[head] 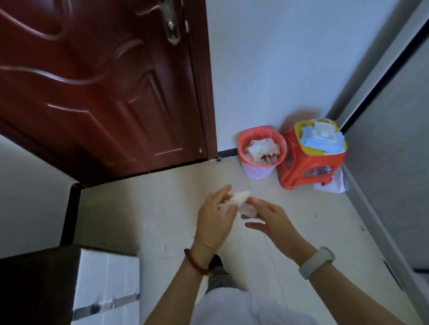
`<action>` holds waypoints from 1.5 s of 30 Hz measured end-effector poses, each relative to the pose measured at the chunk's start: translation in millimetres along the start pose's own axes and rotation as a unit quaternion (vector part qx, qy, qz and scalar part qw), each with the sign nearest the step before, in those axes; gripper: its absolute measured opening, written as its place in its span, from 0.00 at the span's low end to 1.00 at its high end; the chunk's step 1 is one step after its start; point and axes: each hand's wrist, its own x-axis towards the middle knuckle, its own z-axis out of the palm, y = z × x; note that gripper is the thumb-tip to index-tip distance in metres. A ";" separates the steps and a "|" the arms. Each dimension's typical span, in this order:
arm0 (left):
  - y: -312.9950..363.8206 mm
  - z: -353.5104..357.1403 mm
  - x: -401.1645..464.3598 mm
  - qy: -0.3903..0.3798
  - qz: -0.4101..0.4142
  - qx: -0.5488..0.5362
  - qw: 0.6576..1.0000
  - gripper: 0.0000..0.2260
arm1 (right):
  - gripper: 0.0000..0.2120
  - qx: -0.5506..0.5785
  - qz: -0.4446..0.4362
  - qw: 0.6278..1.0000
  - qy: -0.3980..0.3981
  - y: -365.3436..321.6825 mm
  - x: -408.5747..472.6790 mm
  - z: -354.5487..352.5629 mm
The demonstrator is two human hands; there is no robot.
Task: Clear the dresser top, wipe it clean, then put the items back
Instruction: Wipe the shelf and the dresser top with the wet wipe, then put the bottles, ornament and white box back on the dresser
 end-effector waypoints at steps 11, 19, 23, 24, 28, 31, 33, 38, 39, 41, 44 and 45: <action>-4.1 95.4 238.9 -0.130 -0.016 0.081 0.988 0.15 | 0.08 -0.054 0.021 0.952 0.299 -46.7 201.7 -128.5; -24.3 135.4 413.5 -0.146 -0.021 0.290 0.946 0.14 | 0.19 -0.216 0.076 0.928 0.293 -64.9 375.8 -190.3; -47.2 157.9 461.4 -0.147 -0.021 0.311 0.939 0.26 | 0.23 -0.288 0.107 0.929 0.204 -61.4 452.4 -208.2; -52.2 162.4 470.0 -0.145 -0.025 0.314 0.938 0.26 | 0.25 -0.303 0.117 0.930 0.174 -59.4 468.8 -211.6; -60.5 169.1 493.6 -0.178 -0.071 0.347 0.918 0.22 | 0.26 -0.384 0.114 0.909 0.113 -55.6 505.7 -220.5; -56.6 167.3 495.9 -0.132 -0.083 0.316 0.936 0.20 | 0.20 -0.423 0.064 0.901 0.076 -66.0 506.2 -217.3; -44.8 160.3 492.2 -0.097 -0.116 0.289 0.945 0.18 | 0.17 -0.466 0.015 0.884 0.038 -79.6 499.1 -212.7; -10.6 119.6 453.3 0.006 -0.184 0.270 0.945 0.19 | 0.18 -0.573 -0.092 0.809 -0.099 -131.2 471.5 -177.0; -4.5 107.0 441.8 0.037 -0.196 0.268 0.943 0.21 | 0.21 -0.585 -0.117 0.792 -0.128 -143.0 466.7 -163.1; 7.9 76.2 414.3 0.091 -0.240 0.277 0.926 0.22 | 0.26 -0.593 -0.167 0.766 -0.184 -163.7 458.5 -129.3; 11.4 25.7 362.3 0.189 -0.298 0.277 0.894 0.17 | 0.21 -0.590 -0.257 0.722 -0.253 -183.3 443.7 -64.3; 13.0 8.6 341.0 0.225 -0.317 0.273 0.880 0.17 | 0.18 -0.596 -0.276 0.697 -0.287 -188.0 435.8 -39.2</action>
